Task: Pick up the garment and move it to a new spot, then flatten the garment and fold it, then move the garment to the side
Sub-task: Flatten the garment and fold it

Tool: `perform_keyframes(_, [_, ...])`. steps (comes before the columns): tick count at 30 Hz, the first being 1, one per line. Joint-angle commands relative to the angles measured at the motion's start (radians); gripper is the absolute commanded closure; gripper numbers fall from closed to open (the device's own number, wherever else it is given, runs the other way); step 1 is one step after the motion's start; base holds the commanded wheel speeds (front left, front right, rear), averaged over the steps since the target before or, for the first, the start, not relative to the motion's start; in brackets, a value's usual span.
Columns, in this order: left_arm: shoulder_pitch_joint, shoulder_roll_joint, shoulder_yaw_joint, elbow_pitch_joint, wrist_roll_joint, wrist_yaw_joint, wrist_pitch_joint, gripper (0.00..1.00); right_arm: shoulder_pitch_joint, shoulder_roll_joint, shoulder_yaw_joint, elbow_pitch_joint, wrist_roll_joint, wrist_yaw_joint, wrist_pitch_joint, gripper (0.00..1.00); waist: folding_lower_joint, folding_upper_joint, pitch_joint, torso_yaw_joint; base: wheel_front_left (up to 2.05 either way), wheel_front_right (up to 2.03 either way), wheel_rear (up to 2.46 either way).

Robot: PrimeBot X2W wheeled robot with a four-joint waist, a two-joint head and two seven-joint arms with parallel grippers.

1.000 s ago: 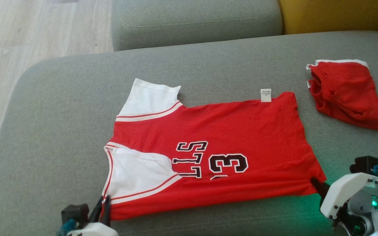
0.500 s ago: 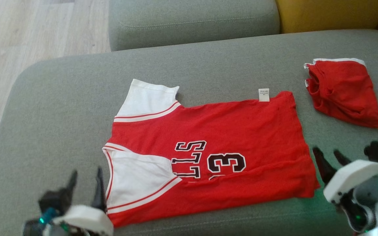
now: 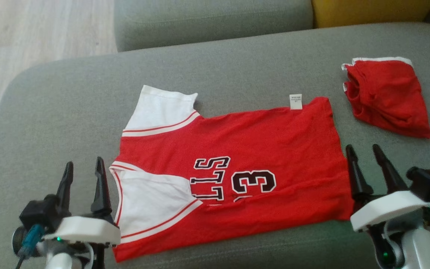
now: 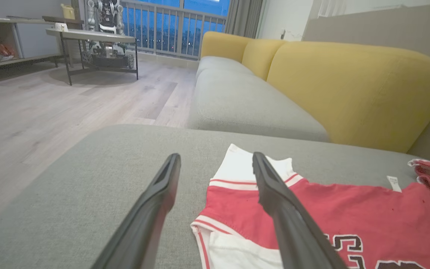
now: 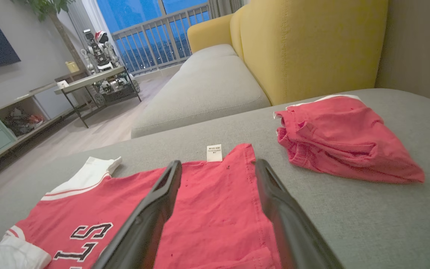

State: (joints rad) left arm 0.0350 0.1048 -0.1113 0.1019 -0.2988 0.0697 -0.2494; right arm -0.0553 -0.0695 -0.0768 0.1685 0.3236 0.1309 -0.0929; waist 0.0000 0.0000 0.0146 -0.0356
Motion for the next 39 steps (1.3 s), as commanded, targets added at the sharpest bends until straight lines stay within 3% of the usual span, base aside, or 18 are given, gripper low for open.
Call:
perform_keyframes(1, [-0.06, 0.007, 0.043, -0.019, 0.014, -0.007, -0.012, 0.0, -0.042, -0.01, 0.034, -0.024, -0.012, 0.0, -0.013, 0.0, 0.0, 0.0, 0.013, -0.01, 0.0, 0.0, 0.0])
perform_keyframes(6, [-0.157, 0.047, 0.034, 0.052, 0.027, -0.045, 0.018, 0.0, -0.083, -0.007, 0.039, -0.021, -0.034, 0.0, -0.027, 0.0, 0.0, 0.0, 0.067, -0.043, 0.0, 0.0, 0.0])
perform_keyframes(11, [-0.369, 0.155, 0.001, 0.135, 0.07, -0.096, 0.194, 0.0, -0.15, 0.002, 0.046, -0.065, -0.044, 0.0, -0.026, 0.0, 0.0, 0.0, 0.177, -0.102, 0.0, 0.0, 0.0])
perform_keyframes(18, [-0.668, 0.251, -0.018, 0.315, 0.047, -0.164, 0.416, 0.0, -0.262, 0.005, 0.094, -0.098, -0.048, 0.0, -0.015, 0.0, 0.0, 0.0, 0.321, -0.181, 0.0, 0.0, 0.0])
perform_keyframes(23, [-0.807, 0.308, -0.047, 0.464, 0.042, -0.185, 0.533, 0.0, -0.322, 0.009, 0.113, -0.101, -0.032, 0.0, -0.036, 0.0, 0.0, 0.0, 0.368, -0.228, 0.0, 0.0, 0.0])
perform_keyframes(39, [-0.988, 0.383, -0.182, 0.7, 0.034, -0.2, 0.605, 0.0, -0.353, 0.017, 0.14, -0.063, -0.002, 0.0, -0.089, 0.0, 0.0, 0.0, 0.411, -0.287, 0.0, 0.0, 0.0])
